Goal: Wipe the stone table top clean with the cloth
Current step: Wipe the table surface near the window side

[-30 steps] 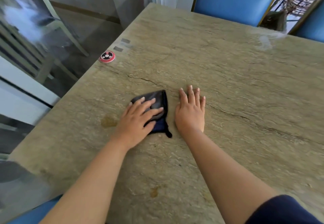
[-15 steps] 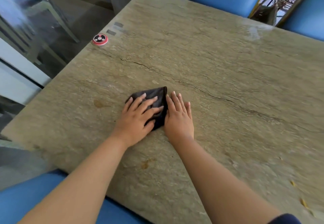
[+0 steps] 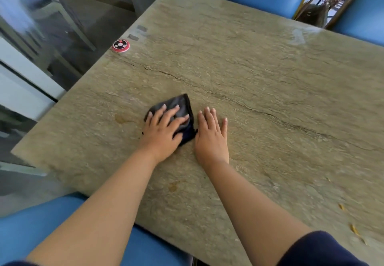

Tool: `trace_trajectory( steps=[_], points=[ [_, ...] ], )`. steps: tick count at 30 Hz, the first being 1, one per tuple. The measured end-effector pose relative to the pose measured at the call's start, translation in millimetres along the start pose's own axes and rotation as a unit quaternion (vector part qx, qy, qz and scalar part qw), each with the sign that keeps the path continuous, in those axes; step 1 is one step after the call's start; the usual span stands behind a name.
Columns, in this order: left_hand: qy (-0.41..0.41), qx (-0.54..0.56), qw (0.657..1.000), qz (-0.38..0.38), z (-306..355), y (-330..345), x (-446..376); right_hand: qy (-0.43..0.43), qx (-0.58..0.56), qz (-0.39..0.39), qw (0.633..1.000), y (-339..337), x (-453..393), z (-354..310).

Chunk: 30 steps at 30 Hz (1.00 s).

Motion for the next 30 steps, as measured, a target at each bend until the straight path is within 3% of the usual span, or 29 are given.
trace_trajectory(
  steps=[3, 5, 7, 9, 13, 16, 22, 26, 30],
  points=[
    [0.043, 0.087, 0.994, -0.049, -0.4, -6.6, 12.6, 0.059, -0.123, 0.034, 0.99, -10.6, -2.2, -11.3],
    [0.038, 0.177, 0.983, -0.031, -13.5, -25.3, 13.4, 0.047, -0.164, 0.029, 0.985, -8.0, -0.3, -44.3],
    [-0.028, 0.173, 0.984, 0.023, -46.2, -39.8, 16.4, 0.01, -0.137, -0.001, 0.99, 5.3, 5.3, -81.5],
    [-0.148, 0.115, 0.981, 0.041, -92.9, -45.3, 26.6, -0.019, -0.082, -0.035, 0.996, 24.4, 12.3, -103.7],
    [-0.322, 0.038, 0.941, -0.095, -182.3, -31.7, 65.8, -0.048, -0.018, -0.041, 0.998, 37.6, -2.2, -105.4],
    [-0.349, 0.07, 0.92, -0.165, -210.5, -20.8, 88.2, -0.016, 0.019, -0.041, 0.999, 36.7, -46.8, -103.2],
    [-0.339, 0.085, 0.92, -0.176, -211.3, -15.8, 89.3, 0.025, 0.043, -0.07, 0.996, 51.7, -139.8, -137.8],
    [-0.344, 0.084, 0.919, -0.173, -211.1, -13.8, 88.9, -0.081, 0.039, -0.081, 0.993, 66.9, -138.6, -199.1],
    [-0.353, 0.129, 0.912, -0.161, -209.0, -16.6, 88.0, -0.252, -0.005, -0.082, 0.964, 70.8, -63.6, -233.2]
  ],
)
Point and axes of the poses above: each hand's wrist, its own x-axis away from the middle knuckle, its own y-axis out of the palm, z = x × y, the point moved 9 cm from there along -x, towards the middle knuckle, and after that the axes turned 2 degrees about -y, right-handed, at the moved point
